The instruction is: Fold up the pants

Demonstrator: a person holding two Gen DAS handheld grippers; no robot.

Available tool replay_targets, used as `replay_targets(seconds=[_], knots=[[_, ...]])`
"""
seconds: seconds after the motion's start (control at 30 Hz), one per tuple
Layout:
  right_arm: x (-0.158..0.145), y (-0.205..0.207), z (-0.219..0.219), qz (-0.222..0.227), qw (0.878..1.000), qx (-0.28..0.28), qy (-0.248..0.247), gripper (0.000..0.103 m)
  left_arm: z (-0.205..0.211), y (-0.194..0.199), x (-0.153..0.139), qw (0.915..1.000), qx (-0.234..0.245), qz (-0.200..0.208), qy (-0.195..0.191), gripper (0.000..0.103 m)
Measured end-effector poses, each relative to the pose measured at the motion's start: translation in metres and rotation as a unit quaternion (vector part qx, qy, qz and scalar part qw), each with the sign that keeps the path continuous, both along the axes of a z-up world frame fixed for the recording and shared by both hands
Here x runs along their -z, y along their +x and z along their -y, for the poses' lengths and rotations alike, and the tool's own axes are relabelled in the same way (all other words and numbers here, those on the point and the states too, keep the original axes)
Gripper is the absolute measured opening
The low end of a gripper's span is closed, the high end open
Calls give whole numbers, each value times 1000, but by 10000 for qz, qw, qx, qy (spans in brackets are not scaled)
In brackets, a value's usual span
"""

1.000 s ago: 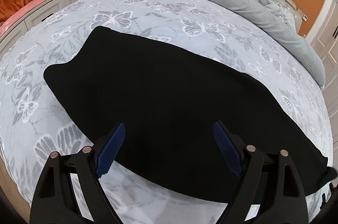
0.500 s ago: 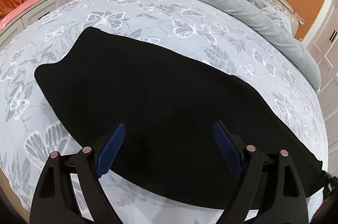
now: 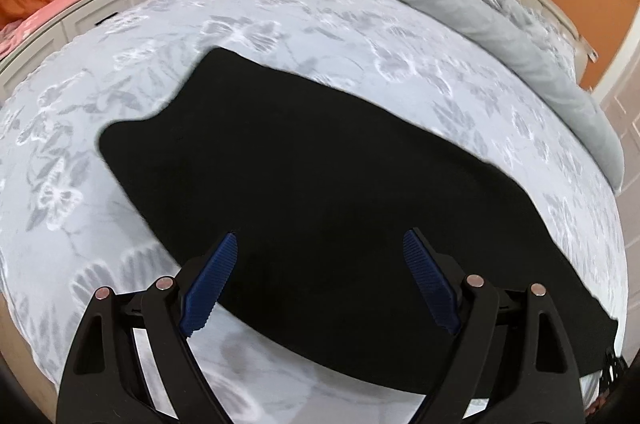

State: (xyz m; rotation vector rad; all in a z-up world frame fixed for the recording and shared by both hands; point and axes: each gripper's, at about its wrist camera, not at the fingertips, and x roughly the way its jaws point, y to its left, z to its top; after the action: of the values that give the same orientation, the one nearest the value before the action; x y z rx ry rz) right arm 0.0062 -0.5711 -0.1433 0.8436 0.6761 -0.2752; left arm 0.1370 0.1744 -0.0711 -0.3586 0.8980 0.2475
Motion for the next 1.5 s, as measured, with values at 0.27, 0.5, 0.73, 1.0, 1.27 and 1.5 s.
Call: replay_targets(seconds=[0.27,0.5,0.73,1.0,1.27,1.5], knots=[[-62,0,-54,-502,9851,254,-1626,33,-103,-25,-6,9904,-1280,1,-528,83],[-114,65,-228,489,9495,-2223,-2161,62,-160,-32,14,9800,-1635,-144,-1123,83],[-77,194,-444,163,8737,-4375,-2122,62,-166,-14,42,9800,-1516,-402,-1226,83],[-40,269,-543,-273,8383,-4839,-2497,3,-145,13,40,9947,-986,-228,-190,71],[-41,306,-542,-290,8508,-4303,-3003,6,-150,32,42,9942,-1003,-166,338,83],[-118,179,-450,410,8779,-3797,-2890,56,-156,7,3,9874,-1497,485,160,81]])
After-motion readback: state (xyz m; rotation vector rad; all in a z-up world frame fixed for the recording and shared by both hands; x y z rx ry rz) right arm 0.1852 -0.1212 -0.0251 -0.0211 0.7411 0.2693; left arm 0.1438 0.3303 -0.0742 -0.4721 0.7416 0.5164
